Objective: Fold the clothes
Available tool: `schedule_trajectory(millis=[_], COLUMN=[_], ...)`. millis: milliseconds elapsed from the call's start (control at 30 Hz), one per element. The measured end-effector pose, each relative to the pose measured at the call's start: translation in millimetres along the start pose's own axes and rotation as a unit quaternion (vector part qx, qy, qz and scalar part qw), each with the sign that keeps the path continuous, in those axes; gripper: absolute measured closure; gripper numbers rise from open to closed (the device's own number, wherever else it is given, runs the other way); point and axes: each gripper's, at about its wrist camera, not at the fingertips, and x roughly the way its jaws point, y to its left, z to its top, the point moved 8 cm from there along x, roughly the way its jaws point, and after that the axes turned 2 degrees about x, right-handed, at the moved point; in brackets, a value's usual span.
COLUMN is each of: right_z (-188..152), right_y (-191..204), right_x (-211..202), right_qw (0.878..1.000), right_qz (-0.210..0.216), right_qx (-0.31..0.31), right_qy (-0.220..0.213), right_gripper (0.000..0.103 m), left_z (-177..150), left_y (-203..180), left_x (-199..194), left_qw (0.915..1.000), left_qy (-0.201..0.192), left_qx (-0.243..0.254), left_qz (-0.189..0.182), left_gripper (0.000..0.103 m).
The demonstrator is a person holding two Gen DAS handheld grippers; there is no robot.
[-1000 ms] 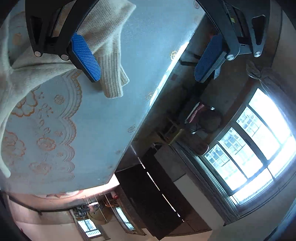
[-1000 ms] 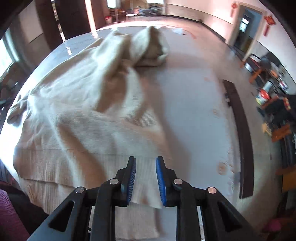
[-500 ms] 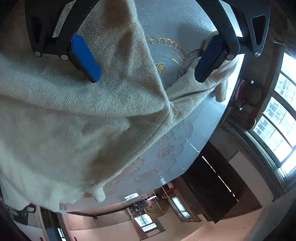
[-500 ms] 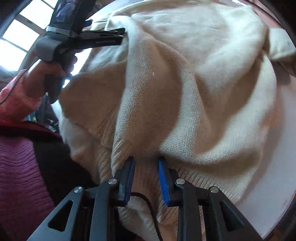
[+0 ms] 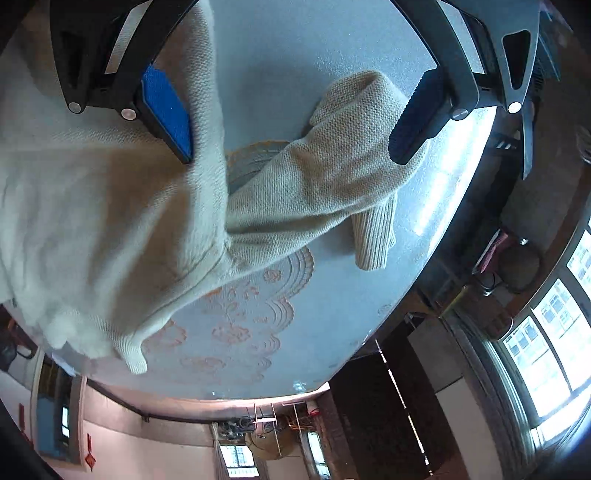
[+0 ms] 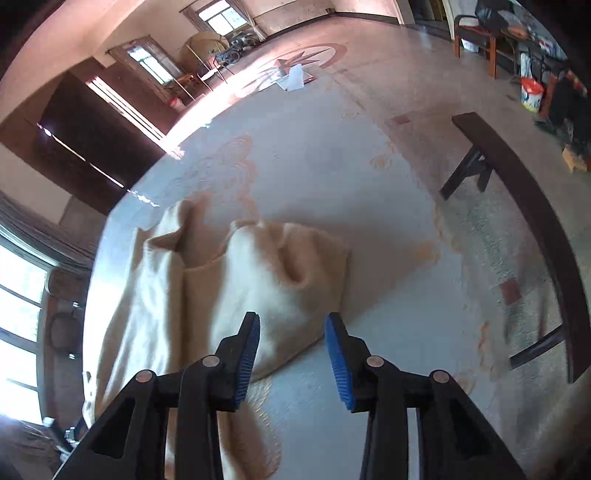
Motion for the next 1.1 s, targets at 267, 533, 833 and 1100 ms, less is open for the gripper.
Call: schedule_trajectory(millis=[267, 533, 833, 1100], right_z=[75.6, 65.5, 68.4, 47.5], right_y=[56.8, 82.4, -61.8, -277.2], right_x=[129.2, 189.0, 103.3, -93.3], right_qw=[0.962, 0.884, 0.915, 0.9], right_qz=[-0.125, -0.249, -0.313, -0.427], right_qx=[-0.233, -0.369, -0.24, 0.071], right_qy=[0.068, 0.144, 0.083, -0.052], right_gripper=[0.064, 0.077, 0.099, 0.077], left_z=[63.6, 51.9, 34.5, 32.2], left_y=[-55.3, -74.8, -59.7, -59.4], left_x=[-0.3, 64.7, 85.4, 88.5], left_qw=[0.9941, 0.9953, 0.9991, 0.9994], left_qy=[-0.07, -0.001, 0.001, -0.004], left_qx=[0.064, 0.066, 0.0, -0.019], left_qz=[0.053, 0.071, 0.043, 0.028], left_gripper=[0.0, 0.0, 0.0, 0.0])
